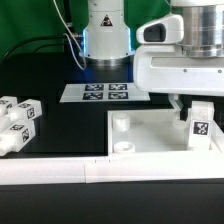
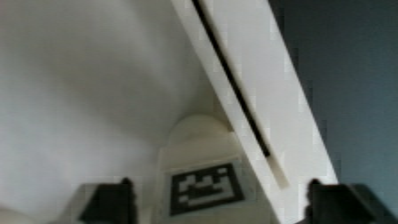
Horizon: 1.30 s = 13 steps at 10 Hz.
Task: Assemble one leg
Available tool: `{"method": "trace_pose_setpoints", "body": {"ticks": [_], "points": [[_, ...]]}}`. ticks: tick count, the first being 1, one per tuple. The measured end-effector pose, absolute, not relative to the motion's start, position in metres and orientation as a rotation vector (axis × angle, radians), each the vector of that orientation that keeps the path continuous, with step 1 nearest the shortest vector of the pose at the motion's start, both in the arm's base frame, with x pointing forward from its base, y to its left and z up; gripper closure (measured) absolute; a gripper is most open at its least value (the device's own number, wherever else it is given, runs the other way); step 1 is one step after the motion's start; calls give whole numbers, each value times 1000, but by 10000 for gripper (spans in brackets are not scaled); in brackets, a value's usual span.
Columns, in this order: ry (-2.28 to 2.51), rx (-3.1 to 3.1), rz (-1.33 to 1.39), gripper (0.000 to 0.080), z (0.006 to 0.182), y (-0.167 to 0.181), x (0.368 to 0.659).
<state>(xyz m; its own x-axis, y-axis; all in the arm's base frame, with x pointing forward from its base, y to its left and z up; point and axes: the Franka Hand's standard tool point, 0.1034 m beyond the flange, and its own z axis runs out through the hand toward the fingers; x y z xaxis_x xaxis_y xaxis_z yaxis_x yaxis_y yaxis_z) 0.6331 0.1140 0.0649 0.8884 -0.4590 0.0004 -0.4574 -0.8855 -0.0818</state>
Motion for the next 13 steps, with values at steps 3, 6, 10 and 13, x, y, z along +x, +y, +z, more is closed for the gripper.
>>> {"method": "trace_pose_setpoints", "body": {"ticks": [3,6,10,13], "points": [[1071,-2865,-15,515,65,115,633],[1601,-2602,3,515,64,121,632],[2242,-1939,52,515,65,121,642],[2244,-1919,49,514,64,121,641]]}}
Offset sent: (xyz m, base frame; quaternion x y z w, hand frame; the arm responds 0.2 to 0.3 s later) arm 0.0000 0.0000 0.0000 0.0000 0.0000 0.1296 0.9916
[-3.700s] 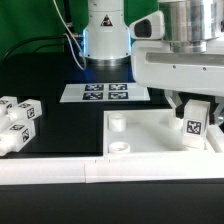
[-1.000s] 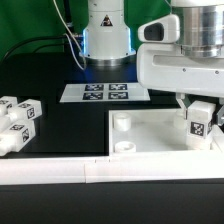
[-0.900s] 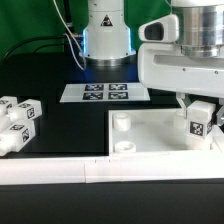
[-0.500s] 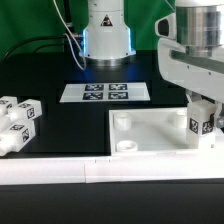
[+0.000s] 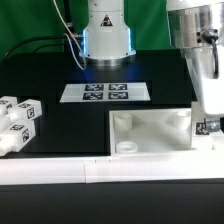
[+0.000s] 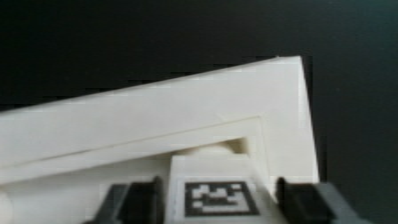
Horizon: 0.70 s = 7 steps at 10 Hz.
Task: Assemble one leg
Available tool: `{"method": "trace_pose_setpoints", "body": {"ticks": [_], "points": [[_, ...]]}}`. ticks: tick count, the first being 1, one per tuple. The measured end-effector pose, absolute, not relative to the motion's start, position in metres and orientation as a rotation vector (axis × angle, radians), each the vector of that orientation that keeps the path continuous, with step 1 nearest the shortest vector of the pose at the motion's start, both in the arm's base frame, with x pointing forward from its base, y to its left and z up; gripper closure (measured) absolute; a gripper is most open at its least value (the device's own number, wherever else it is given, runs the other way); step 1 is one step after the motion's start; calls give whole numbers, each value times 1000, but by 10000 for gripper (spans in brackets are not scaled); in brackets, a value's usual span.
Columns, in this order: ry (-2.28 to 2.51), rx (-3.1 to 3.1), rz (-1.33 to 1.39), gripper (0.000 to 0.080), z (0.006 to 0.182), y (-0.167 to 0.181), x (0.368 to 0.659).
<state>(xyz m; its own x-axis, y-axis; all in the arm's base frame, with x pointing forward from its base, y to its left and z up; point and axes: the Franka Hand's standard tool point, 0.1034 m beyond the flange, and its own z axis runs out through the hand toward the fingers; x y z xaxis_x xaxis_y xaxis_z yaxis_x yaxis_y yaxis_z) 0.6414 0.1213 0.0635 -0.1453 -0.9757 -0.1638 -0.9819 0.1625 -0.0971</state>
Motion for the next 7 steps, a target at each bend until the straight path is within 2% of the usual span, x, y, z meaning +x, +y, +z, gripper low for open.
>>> {"method": "trace_pose_setpoints", "body": {"ticks": [1,2,4,7], "points": [[2198,-1974,40,325,63,121,641],[1965,-2204,9,192,63,117,642],[1632,-2473,18,160,65,112,642],[1398,-2619,-23,152,65,111,642]]}}
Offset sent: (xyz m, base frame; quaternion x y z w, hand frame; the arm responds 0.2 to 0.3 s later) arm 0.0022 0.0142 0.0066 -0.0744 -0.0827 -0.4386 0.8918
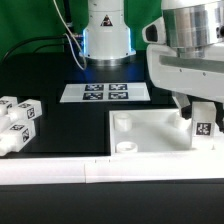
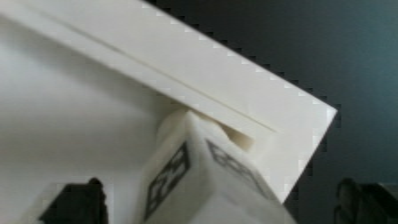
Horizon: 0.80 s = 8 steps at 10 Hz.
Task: Assemble one leg
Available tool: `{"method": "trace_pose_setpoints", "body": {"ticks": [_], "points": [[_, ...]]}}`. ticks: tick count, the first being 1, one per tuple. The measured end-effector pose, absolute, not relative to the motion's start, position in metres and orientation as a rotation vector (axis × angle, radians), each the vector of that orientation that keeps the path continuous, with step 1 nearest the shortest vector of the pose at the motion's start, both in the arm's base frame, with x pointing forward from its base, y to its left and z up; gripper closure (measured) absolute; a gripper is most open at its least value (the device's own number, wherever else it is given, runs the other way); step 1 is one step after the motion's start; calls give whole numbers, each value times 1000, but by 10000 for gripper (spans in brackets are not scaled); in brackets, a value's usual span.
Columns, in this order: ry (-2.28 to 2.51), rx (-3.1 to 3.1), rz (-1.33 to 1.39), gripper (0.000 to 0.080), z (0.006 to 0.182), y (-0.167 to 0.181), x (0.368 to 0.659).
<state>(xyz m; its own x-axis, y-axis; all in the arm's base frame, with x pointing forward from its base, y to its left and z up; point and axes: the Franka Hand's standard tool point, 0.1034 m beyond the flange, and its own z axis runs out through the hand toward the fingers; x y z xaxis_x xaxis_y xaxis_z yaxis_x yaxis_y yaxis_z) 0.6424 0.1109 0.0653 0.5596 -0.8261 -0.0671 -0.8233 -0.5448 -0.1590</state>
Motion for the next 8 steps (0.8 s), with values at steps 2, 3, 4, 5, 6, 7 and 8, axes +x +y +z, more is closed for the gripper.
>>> {"method": "trace_pose_setpoints", "body": {"ticks": [2,3,4,5,6,7,8], "points": [[979,-2877,-79,150,67,114,641],[640,-2997,-117,150,68,111,643],[500,-3024,-134,150,66,107,645],[585,-3007,-130,162,66,108,645],[601,-3004,-130,162,66,108,645],[618,-3000,-129,335,66,107,645],[674,-2986,-126,516,66,107,645]]}}
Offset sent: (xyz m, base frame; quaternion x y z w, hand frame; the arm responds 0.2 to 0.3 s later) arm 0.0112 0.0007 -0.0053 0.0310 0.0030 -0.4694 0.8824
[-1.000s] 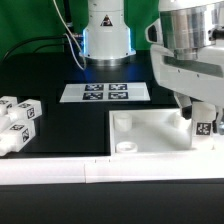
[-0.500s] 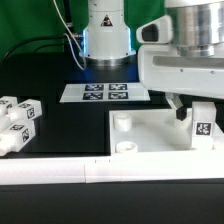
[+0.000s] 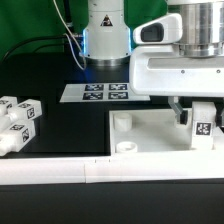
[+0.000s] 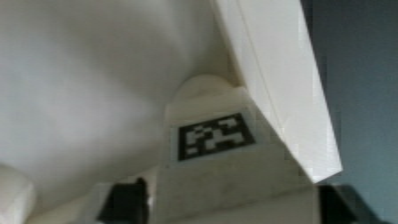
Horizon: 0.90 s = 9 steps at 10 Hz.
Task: Assemble one leg
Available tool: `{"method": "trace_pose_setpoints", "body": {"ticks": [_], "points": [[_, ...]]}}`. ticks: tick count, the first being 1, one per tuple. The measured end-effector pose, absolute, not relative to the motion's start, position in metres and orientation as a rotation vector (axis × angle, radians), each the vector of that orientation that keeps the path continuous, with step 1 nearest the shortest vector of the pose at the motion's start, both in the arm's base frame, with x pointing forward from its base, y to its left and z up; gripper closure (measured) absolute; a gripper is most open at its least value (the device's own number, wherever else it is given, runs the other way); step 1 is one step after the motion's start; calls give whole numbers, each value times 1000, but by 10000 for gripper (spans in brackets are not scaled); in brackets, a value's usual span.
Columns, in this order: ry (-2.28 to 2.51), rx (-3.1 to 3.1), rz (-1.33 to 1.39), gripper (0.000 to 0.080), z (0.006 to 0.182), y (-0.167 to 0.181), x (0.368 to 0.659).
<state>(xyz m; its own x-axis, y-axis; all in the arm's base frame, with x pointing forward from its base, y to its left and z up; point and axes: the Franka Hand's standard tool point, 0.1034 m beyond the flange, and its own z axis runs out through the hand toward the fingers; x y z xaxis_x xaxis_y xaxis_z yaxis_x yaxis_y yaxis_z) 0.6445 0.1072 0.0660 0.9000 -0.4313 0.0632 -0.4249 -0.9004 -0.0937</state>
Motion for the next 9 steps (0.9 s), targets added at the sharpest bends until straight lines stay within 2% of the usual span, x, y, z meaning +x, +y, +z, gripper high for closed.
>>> {"method": "trace_pose_setpoints", "body": {"ticks": [5,9], "points": [[1413,-2708,-98,515,66,106,643],[2237,-2007,35,514,66,107,641]]}}
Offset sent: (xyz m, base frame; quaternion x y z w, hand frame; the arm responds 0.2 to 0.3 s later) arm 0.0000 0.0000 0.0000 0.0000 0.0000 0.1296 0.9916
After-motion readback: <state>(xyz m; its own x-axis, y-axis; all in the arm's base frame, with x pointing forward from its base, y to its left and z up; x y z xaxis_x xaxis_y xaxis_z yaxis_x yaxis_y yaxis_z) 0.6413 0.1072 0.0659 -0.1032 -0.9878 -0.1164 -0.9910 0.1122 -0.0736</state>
